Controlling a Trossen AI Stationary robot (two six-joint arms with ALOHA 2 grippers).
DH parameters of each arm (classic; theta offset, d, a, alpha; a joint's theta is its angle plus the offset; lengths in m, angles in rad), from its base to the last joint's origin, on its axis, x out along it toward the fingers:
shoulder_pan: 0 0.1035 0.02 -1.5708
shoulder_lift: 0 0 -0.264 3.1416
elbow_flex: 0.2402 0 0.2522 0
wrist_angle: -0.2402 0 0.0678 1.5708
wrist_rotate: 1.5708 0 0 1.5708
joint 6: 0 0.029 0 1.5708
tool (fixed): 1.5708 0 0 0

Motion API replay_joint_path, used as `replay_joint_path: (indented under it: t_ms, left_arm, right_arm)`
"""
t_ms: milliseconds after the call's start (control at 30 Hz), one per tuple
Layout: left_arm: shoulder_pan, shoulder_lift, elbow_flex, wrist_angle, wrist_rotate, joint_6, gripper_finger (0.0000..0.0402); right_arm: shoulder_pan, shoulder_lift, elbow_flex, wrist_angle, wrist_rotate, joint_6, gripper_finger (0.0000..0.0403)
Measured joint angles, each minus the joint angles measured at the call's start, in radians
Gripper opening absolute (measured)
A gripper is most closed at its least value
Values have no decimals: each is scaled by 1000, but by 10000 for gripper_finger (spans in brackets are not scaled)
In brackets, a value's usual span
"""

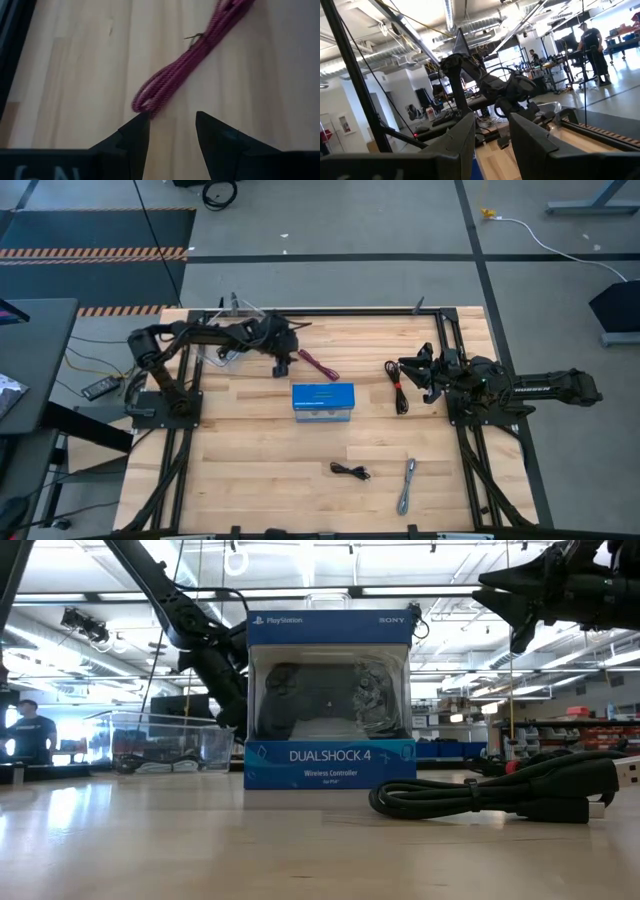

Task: Pick and place USB-C Cables
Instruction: Put the pink charger cable into the transparent bin

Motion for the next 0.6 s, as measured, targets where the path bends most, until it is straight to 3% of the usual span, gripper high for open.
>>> replay_joint_path:
  t_ms: [167,600]
  left_arm:
    - [0,39,11,4,-79,-4,167]
    - [-25,41,11,70,-19,5,167]
  right_arm:
    - [0,0,0,0,1,-14,127]
    - [-1,0,0,1,10,-21,127]
